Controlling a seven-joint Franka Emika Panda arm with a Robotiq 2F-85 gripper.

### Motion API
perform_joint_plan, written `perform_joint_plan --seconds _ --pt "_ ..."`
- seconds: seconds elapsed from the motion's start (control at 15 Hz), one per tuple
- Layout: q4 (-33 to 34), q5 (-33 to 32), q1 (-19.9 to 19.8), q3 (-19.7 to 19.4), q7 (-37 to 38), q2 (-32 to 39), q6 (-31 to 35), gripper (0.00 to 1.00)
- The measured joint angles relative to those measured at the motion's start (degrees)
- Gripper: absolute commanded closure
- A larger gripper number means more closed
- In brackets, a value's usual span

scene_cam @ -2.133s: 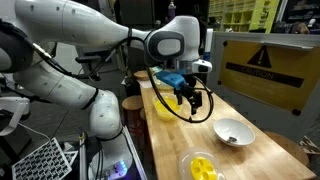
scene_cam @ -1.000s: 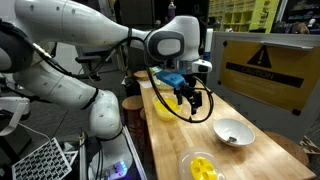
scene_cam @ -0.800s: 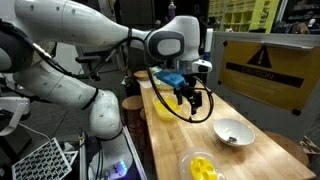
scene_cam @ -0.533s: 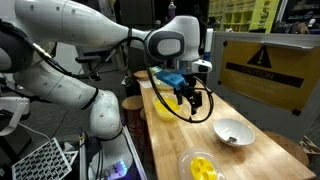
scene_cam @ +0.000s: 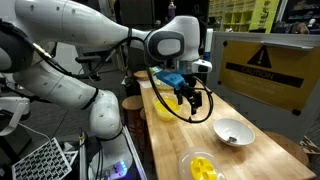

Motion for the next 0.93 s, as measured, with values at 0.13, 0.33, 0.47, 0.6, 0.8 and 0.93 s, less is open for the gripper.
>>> perform_joint_plan --seconds 0.13,0.33,0.47,0.6,0.8,0.93 --pt "0.05 0.14 -0.03 0.46 4.25 0.71 0.79 0.0" --pt "1.22 0.89 -0.02 2.28 10.04 2.72 0.8 0.0" --pt "2.82 1.51 -0.01 4.08 13.35 3.64 0.24 0.0" --pt "4.57 1.69 0.03 6.14 15.94 3.75 -1.18 0.0" --pt "7.2 1.7 0.46 9.53 18.5 3.43 -4.14 0.0" --pt "8.3 1.7 1.45 11.56 19.29 3.25 -5.26 0.0"
